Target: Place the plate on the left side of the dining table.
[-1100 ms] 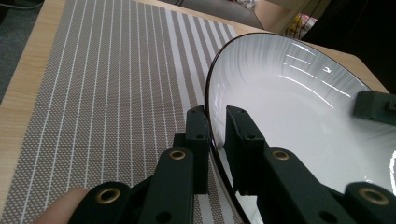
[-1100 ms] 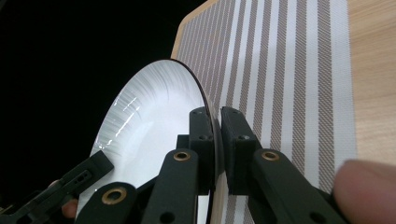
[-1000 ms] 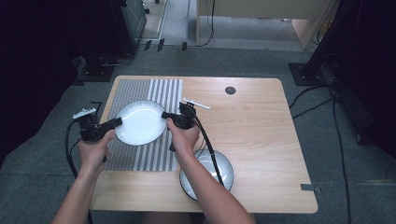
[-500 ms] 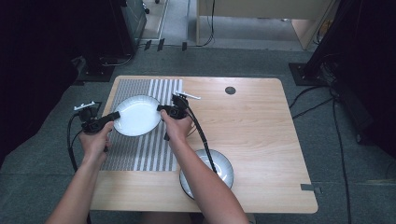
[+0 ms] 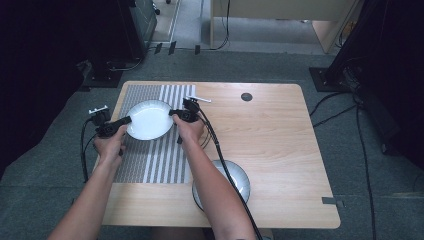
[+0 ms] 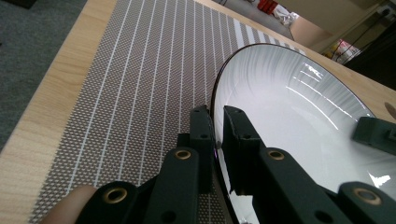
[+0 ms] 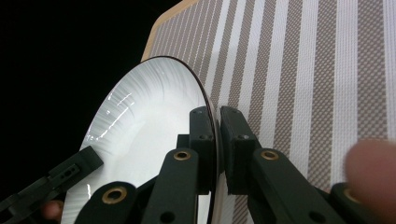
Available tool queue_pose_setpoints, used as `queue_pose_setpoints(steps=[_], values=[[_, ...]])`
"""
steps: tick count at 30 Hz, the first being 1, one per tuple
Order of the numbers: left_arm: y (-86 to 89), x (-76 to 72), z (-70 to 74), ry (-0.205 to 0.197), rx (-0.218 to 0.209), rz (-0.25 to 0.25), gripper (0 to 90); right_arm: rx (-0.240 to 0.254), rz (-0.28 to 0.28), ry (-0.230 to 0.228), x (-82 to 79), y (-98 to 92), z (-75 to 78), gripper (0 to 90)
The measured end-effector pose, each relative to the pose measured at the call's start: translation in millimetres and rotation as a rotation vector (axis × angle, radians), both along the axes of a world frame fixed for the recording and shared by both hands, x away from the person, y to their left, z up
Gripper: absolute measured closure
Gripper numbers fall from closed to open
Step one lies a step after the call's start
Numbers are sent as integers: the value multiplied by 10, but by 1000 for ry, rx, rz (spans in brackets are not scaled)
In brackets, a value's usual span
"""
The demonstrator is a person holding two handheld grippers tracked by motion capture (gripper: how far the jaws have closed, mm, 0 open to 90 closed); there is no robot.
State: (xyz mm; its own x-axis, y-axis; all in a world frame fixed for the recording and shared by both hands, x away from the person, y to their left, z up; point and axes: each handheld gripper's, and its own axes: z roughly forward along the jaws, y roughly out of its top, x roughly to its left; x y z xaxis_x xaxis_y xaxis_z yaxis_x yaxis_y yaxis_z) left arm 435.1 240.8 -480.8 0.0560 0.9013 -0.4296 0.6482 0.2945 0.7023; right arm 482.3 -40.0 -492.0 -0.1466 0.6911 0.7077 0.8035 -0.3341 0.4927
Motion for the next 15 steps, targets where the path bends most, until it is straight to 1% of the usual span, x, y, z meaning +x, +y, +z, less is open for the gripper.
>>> queue_pose_setpoints(steps=[2,4,5,7,9,10,11,13,15], values=[[-10,29,-27,-1,-1,9,832,-17,1,-17,35,1,-33,841],[-13,42,-40,1,4,11,831,-16,0,-20,48,2,-48,841],[-15,65,-74,10,2,20,832,-6,-2,-16,79,6,-91,840],[-25,87,-114,26,1,30,832,-19,4,-15,99,13,-128,840],[-33,105,-151,33,0,24,832,-38,4,-20,117,18,-167,838],[-33,105,-151,33,0,24,832,-38,4,-20,117,18,-167,838],[-41,121,-177,37,0,18,832,-45,-3,-14,130,12,-189,834],[-35,138,-202,44,-4,11,831,-48,0,-14,141,0,-207,833],[-25,143,-214,50,-6,13,828,-45,4,-11,144,-3,-217,834]])
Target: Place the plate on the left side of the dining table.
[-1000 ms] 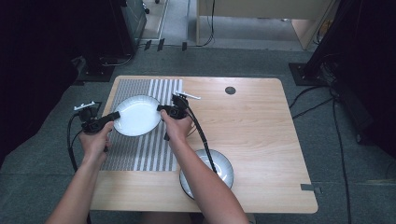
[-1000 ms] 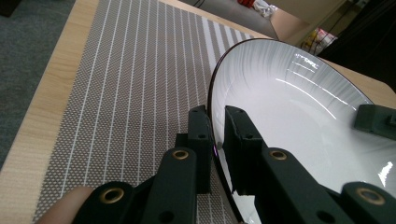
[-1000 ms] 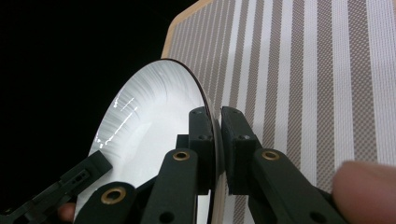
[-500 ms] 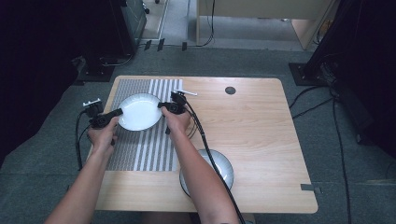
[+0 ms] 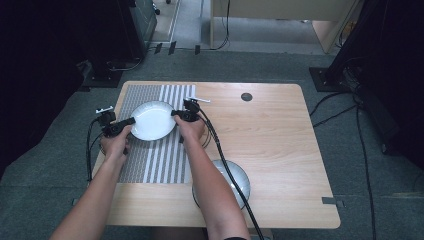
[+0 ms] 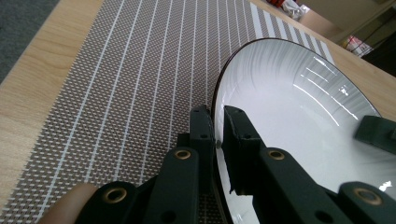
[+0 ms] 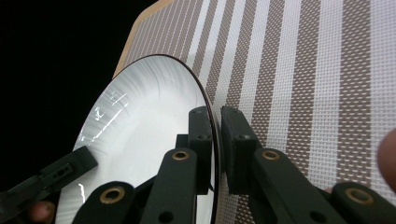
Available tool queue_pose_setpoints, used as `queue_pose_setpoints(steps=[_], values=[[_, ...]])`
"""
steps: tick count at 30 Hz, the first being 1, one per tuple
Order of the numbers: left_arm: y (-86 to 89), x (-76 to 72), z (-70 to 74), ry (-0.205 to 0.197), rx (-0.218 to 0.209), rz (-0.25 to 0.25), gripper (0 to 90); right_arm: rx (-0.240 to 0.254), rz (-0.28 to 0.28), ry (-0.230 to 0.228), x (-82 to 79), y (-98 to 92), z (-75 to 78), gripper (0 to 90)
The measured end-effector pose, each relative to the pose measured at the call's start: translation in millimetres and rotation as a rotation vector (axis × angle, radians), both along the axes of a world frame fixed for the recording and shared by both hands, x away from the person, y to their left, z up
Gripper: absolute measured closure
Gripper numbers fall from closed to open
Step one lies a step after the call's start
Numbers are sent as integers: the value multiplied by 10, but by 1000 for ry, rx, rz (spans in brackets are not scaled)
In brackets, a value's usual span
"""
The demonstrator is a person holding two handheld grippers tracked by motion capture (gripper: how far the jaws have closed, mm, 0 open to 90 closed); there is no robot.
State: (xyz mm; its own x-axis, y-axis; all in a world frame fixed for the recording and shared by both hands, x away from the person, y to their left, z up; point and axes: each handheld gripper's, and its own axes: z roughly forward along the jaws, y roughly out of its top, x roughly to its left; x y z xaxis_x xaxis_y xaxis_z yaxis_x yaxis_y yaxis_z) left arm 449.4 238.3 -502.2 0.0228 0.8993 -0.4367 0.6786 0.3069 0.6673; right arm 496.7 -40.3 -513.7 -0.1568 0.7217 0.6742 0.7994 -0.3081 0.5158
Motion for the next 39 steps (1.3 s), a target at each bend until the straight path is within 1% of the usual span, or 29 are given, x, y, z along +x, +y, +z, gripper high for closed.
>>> queue_pose_setpoints(steps=[1,3,4,5,6,8,9,11,12,15,16,18,20,22,23,24,25,26,27,28,29,30,31,33,35,36,37,38,39], values=[[18,9,-18,13,-4,10,825,12,18,8,10,6,-20,833],[28,12,-23,16,-4,10,826,8,27,7,15,14,-30,834],[28,23,-30,17,3,5,826,-5,35,15,24,27,-41,835],[28,23,-30,17,3,5,825,-5,35,15,24,27,-41,835],[28,31,-35,18,18,-8,824,-2,26,25,30,28,-50,835],[35,34,-41,21,15,-10,825,-8,25,20,35,36,-64,836],[49,39,-52,25,2,-11,828,-17,24,19,36,43,-70,837],[40,43,-50,21,8,-8,829,-28,28,16,40,53,-83,838],[35,43,-48,20,16,-9,827,-24,27,18,42,50,-87,838],[34,45,-49,18,19,-14,812,-19,24,25,44,49,-88,823],[41,47,-46,13,11,-20,790,-15,24,33,40,59,-84,751],[59,29,-11,0,21,-11,732,-25,23,19,36,61,-67,696],[83,9,20,-1,27,-14,642,-37,24,6,34,48,-43,646],[113,-31,56,-9,34,-38,623,-46,28,9,34,19,-22,594],[124,-49,78,-10,35,-50,601,-22,27,25,38,-8,-10,574],[138,-68,103,-10,35,-60,573,11,20,39,40,-42,3,565],[138,-68,103,-10,35,-60,542,25,7,38,35,-78,19,559],[163,-113,162,-22,23,-73,503,12,-6,23,22,-121,45,558],[168,-142,194,-32,15,-73,481,5,-14,14,16,-146,62,554],[168,-142,194,-32,15,-73,458,2,-22,4,6,-181,84,541],[174,-172,225,-38,10,-73,458,2,-22,4,6,-181,84,541],[169,-230,281,-46,0,-73,410,-1,-35,-17,-14,-254,131,507],[161,-261,307,-53,3,-77,399,-3,-37,-28,-25,-273,150,491],[132,-320,361,-61,12,-88,361,-31,-40,-69,-56,-318,197,476],[97,-384,411,-71,17,-98,326,-50,-39,-99,-93,-354,244,435],[82,-420,436,-74,22,-105,303,-54,-37,-104,-112,-368,268,415],[82,-420,436,-74,22,-105,285,-54,-37,-104,-112,-368,268,415],[46,-494,477,-84,27,-120,262,-59,-22,-111,-151,-395,320,380],[26,-535,492,-91,29,-121,241,-62,-15,-110,-166,-403,341,339]])
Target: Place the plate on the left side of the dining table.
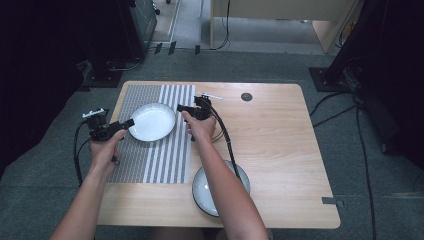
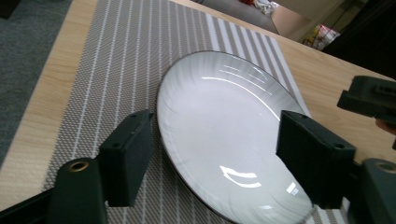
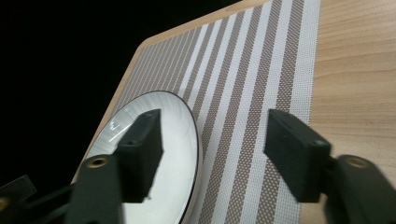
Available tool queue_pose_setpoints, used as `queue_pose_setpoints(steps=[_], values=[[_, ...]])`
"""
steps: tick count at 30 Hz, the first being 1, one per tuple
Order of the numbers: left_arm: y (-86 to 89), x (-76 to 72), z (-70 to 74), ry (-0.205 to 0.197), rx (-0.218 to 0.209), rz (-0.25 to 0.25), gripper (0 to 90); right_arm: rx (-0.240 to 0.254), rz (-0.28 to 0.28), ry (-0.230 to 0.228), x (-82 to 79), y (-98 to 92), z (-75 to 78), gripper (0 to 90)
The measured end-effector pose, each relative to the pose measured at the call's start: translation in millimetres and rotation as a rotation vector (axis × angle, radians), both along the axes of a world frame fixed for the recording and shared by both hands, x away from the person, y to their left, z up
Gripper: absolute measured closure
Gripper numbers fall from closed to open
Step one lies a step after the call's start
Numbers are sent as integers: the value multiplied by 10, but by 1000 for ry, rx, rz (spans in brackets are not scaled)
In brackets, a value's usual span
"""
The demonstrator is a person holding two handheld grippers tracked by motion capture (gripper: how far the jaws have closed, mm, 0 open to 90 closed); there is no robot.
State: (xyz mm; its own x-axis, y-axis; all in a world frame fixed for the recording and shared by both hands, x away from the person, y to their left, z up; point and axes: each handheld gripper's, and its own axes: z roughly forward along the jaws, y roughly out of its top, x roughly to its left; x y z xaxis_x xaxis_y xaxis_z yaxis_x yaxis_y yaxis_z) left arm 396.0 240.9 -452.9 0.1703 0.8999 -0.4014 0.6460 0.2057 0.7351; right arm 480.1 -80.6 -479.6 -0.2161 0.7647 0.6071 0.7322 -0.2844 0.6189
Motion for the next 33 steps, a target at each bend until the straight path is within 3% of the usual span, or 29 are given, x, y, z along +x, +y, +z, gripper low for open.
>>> queue_pose_setpoints(steps=[3,6,7,9,14,27,33], values=[[-66,-122,15,-12,26,-17,198,-8,27,1,-51,-35,91,275],[-122,-238,0,-18,34,-31,174,-58,60,-9,-124,-74,174,273],[-133,-278,-4,-19,38,-38,171,-53,69,-20,-150,-95,197,268],[-160,-360,-16,-28,38,-38,166,-53,93,-42,-207,-141,232,241],[-239,-591,-65,-34,21,-55,156,-126,109,-43,-325,-259,275,223],[-356,-973,-155,-36,100,-60,148,-123,125,-73,-594,-611,351,217],[-382,-1175,-213,-33,138,-66,148,-153,139,-100,-767,-774,386,204]])
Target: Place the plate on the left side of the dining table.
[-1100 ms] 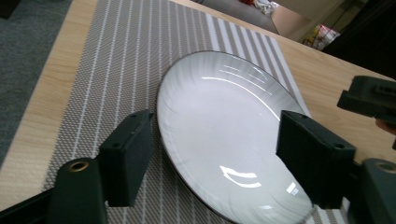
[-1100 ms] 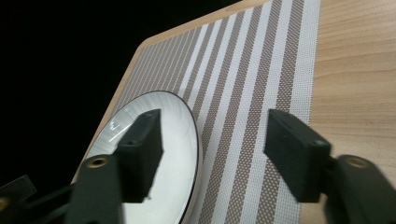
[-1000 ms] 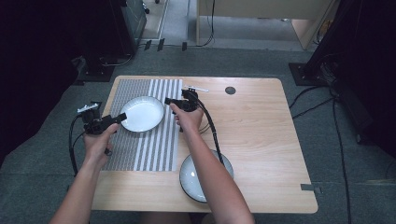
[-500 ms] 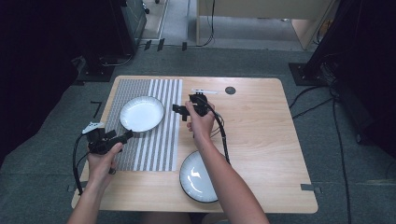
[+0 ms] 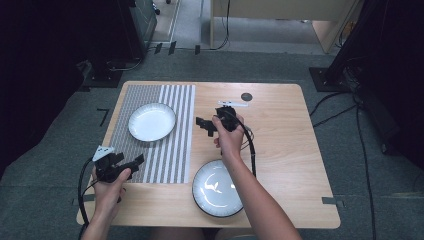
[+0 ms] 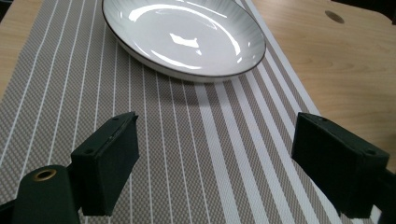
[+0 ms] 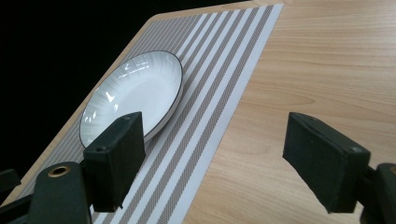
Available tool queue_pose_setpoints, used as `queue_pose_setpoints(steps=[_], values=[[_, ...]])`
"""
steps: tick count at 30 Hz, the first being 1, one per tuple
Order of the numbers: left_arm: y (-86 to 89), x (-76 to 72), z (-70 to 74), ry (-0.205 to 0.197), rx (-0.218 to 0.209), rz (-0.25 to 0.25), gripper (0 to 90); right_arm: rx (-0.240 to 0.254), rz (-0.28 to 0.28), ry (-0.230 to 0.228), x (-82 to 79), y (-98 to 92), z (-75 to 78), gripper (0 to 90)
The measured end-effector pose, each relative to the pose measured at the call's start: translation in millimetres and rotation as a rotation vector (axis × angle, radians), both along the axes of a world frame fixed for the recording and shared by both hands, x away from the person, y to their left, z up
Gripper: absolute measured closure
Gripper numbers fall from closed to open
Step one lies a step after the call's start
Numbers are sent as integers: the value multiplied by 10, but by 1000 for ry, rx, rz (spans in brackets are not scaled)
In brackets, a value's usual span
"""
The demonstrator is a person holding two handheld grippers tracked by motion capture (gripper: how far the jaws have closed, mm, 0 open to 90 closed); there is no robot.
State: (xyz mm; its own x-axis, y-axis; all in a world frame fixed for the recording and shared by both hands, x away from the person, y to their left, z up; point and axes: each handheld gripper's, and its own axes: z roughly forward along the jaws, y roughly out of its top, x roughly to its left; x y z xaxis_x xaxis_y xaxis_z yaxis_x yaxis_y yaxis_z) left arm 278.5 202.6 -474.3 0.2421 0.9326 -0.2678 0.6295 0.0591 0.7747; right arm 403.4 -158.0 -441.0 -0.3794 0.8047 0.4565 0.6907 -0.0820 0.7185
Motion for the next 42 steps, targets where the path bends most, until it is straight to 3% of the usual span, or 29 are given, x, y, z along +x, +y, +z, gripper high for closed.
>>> queue_pose_setpoints(steps=[11,12,15,24,29,37,42], values=[[7,-187,-153,30,40,3,148,-17,1,-19,-242,-253,13,200],[17,-222,-194,41,66,1,148,-28,0,-25,-304,-315,5,195],[31,-251,-218,47,70,3,148,-44,1,-35,-383,-392,-10,194],[83,-367,-311,67,145,-1,148,-66,-19,-50,-638,-689,-74,193],[113,-408,-348,76,183,-7,148,-60,-41,-58,-777,-886,-97,193],[197,-441,-366,77,203,16,148,-75,-77,-69,-976,-1191,-144,192],[281,-466,-371,81,211,29,148,-65,-133,-73,-1157,-1503,-181,192]])
